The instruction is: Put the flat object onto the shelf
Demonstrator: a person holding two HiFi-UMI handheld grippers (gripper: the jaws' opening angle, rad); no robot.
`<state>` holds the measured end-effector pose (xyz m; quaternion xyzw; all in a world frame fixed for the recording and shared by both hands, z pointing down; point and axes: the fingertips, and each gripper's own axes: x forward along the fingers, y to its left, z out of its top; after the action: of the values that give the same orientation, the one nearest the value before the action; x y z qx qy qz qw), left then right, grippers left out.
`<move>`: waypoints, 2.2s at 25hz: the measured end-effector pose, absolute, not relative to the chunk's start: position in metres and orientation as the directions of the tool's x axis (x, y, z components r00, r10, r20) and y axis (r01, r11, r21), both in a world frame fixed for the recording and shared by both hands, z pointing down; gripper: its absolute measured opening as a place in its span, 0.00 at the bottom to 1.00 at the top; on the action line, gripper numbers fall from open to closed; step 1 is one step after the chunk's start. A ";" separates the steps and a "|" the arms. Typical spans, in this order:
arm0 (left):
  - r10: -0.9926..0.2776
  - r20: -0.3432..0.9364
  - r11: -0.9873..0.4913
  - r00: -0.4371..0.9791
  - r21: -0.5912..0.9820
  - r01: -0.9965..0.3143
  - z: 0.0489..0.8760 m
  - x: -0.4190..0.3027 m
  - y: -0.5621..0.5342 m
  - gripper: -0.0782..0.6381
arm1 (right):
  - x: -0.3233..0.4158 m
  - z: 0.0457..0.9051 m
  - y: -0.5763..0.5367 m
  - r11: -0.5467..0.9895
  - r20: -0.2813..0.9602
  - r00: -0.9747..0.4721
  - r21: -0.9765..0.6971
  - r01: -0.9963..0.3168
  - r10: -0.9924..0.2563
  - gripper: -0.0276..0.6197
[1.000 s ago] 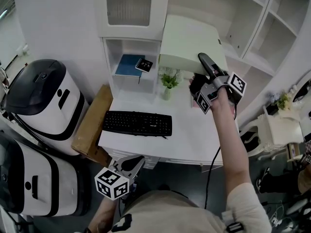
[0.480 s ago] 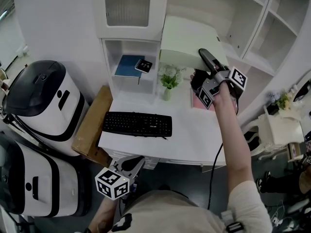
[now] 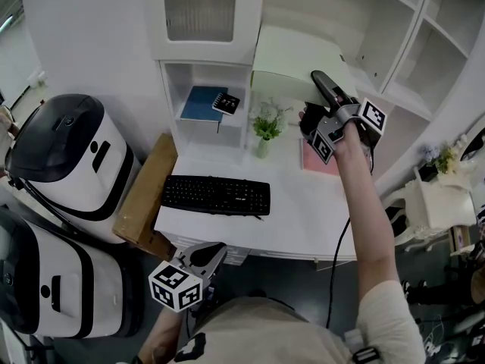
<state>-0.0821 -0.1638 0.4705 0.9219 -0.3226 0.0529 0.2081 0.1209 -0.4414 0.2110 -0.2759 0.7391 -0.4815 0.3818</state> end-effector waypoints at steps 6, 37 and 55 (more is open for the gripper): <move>-0.572 0.266 -0.680 0.776 0.376 -0.630 0.452 -0.081 -0.176 0.13 | 0.125 0.202 -0.472 0.346 -0.267 -0.557 -0.938 -0.038 -0.787 0.52; -0.587 0.276 -0.663 0.761 0.375 -0.648 0.457 -0.081 -0.173 0.13 | 0.132 0.195 -0.497 0.352 -0.267 -0.544 -0.934 -0.055 -0.795 0.53; -0.597 0.280 -0.650 0.752 0.382 -0.657 0.460 -0.081 -0.182 0.13 | 0.136 0.192 -0.518 0.352 -0.264 -0.572 -0.935 -0.046 -0.776 0.54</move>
<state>-0.0810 -0.1823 0.4600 0.9060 -0.3460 0.0645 0.2353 0.1364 -0.5179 0.1920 -0.2798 0.7351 -0.4957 0.3682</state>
